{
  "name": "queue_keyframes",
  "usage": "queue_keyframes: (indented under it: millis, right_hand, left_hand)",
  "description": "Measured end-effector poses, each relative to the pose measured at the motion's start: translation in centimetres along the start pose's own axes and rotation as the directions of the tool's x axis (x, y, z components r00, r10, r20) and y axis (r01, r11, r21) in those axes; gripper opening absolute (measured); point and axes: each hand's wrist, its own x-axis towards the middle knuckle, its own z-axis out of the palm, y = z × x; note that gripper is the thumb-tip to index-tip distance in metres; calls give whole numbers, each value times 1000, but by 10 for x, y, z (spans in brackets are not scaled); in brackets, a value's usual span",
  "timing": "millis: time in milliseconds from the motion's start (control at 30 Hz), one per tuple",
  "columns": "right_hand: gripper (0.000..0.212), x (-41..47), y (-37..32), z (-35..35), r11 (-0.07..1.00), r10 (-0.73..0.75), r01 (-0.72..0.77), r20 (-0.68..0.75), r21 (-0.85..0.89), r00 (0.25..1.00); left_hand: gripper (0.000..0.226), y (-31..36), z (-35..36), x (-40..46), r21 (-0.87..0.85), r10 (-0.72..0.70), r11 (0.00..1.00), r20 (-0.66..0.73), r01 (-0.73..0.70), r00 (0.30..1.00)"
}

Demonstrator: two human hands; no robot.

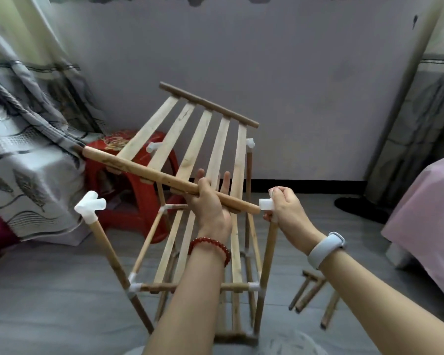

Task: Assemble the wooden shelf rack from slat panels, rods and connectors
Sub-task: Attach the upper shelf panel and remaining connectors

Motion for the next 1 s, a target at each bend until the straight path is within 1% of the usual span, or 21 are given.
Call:
queue_keyframes:
  millis: [67,167,233,300,400,467,500,567,600,633,667,700,733,767,800,833,867,900,967,1000]
  right_hand:
    - [17,-2,1,-2,1000,-4,4,3,-7,1000]
    - [18,-2,1,-5,1000,-18,18,7,-15,1000]
    - [18,-2,0,-2,1000,-25,25,14,-5,1000]
    - [22,0,-1,-1,999,-28,28,2,-21,1000]
    - [25,-1,0,-4,999,-29,29,4,-39,1000]
    - [23,-2,1,-10,1000,-11,11,33,-7,999]
    - [21,-2,1,-13,1000,-20,21,46,-22,999]
    - [21,1,0,-16,981,-110,117,53,-157,993]
    - [24,2,-1,-17,946,-191,201,63,-256,980]
    - [26,3,-2,-17,885,-282,295,92,-359,955]
    - [27,3,-4,-19,783,-381,403,146,-475,913]
    - [27,2,-6,-22,624,-476,515,236,-588,847]
    - [27,0,-9,-24,418,-535,606,356,-677,766]
    - [30,-2,-13,-25,222,-528,654,475,-723,704]
    - [34,-4,-17,-24,76,-474,660,556,-747,683]
    - [38,-4,-21,-22,-15,-414,642,590,-766,694]
    - [40,-4,-23,-20,-51,-377,623,593,-780,711]
    - [40,-3,-24,-17,-50,-379,620,589,-783,714]
    - [34,-1,-25,-13,-26,-421,654,602,-756,679]
    - [32,-1,-25,-12,-17,-443,681,616,-732,651]
  left_hand:
    - [34,-5,-3,1,-9,-26,1000,-28,26,999]
    - [39,-7,-4,5,-73,-81,994,-54,77,995]
    - [41,-7,-1,7,-106,-95,990,-46,90,994]
    - [43,-8,1,8,-102,-99,990,-27,96,995]
    - [40,-11,1,6,-31,-116,993,12,116,993]
    - [35,-13,0,3,11,-138,990,43,137,990]
    - [33,-14,-1,1,41,-141,989,53,139,989]
    - [32,-16,-4,-2,115,-131,986,56,124,990]
    - [34,-16,-6,-3,137,-128,983,62,119,990]
    - [38,-17,-9,-4,150,-128,982,75,115,989]
    - [40,-17,-13,-4,160,-129,981,94,113,987]
    - [41,-16,-16,-5,176,-131,978,115,110,985]
    - [42,-15,-17,-5,197,-134,975,135,106,982]
    - [42,-15,-19,-5,227,-137,969,148,102,979]
    - [43,-15,-20,-4,260,-140,961,152,97,978]
    - [43,-15,-22,-2,294,-145,951,149,96,978]
    - [42,-15,-25,0,321,-156,942,146,103,977]
    - [38,-14,-27,1,335,-166,936,141,111,976]
    - [34,-11,-35,4,356,-188,925,126,132,974]
    - [38,-9,-39,6,394,-197,909,129,132,972]
